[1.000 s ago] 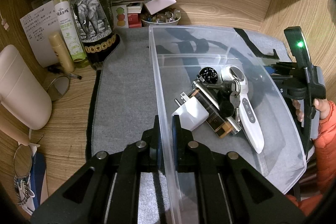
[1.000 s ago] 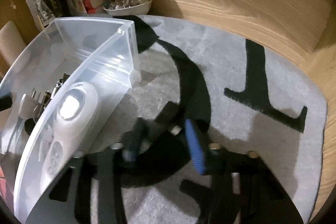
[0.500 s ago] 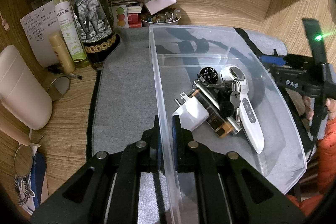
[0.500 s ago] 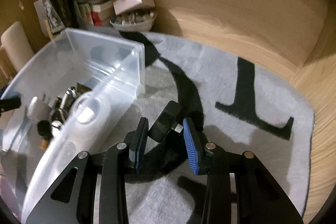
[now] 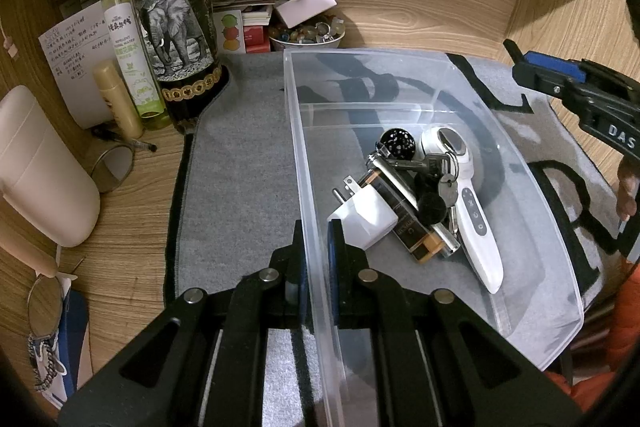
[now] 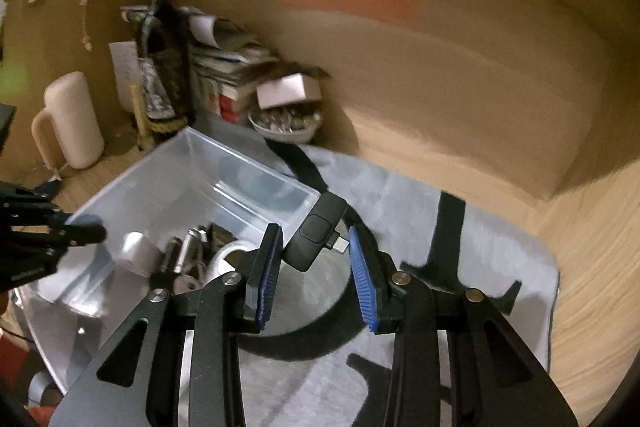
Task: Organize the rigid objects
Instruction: 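Place the key fob into the box with the right tool and release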
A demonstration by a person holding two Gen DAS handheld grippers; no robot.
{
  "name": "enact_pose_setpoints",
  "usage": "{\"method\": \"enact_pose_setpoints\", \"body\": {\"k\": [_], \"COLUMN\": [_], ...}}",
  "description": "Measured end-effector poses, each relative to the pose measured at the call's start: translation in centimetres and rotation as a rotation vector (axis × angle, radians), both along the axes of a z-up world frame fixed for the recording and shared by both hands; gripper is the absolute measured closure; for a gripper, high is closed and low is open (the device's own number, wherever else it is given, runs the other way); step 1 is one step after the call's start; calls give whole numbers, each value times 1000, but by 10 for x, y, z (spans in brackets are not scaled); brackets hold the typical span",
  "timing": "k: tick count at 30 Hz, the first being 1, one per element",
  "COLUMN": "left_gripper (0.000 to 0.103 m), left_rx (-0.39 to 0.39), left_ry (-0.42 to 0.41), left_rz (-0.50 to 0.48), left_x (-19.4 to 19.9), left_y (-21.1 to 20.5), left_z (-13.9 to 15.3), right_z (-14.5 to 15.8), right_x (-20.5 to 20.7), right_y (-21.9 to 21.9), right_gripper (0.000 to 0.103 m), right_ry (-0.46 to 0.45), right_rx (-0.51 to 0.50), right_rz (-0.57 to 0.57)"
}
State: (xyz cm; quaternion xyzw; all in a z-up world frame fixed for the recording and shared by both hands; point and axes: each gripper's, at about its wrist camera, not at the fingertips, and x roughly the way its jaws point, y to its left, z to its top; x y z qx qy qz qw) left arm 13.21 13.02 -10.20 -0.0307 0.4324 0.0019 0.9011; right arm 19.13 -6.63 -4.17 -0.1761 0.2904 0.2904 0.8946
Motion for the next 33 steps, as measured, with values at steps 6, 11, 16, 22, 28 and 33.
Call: {"method": "enact_pose_setpoints", "body": {"k": [6,11,16,22,28,33], "left_gripper": [95,95,95,95,95,95], "left_rx": [-1,0,0,8,9,11], "left_ry": [0,-1,0,-1,0,4], "left_rz": [-1,0,0,-3,-3,1], "left_x": [-1,-1,-1,-1,-1,-1], "left_y": [2,2,1,1,1,0], "left_z": [0,0,0,0,0,1], "right_z": [-2,-17,-27,-43,-44,-32], "right_x": [-11,-20,-25,-24,-22,-24], "right_y": [18,40,56,73,74,64], "right_gripper": [72,72,72,72,70,55], "right_ry": [3,35,64,118,128,97], "right_rx": [-1,-34,-55,-110,-116,-76], "right_rz": [62,125,168,197,186,164]}}
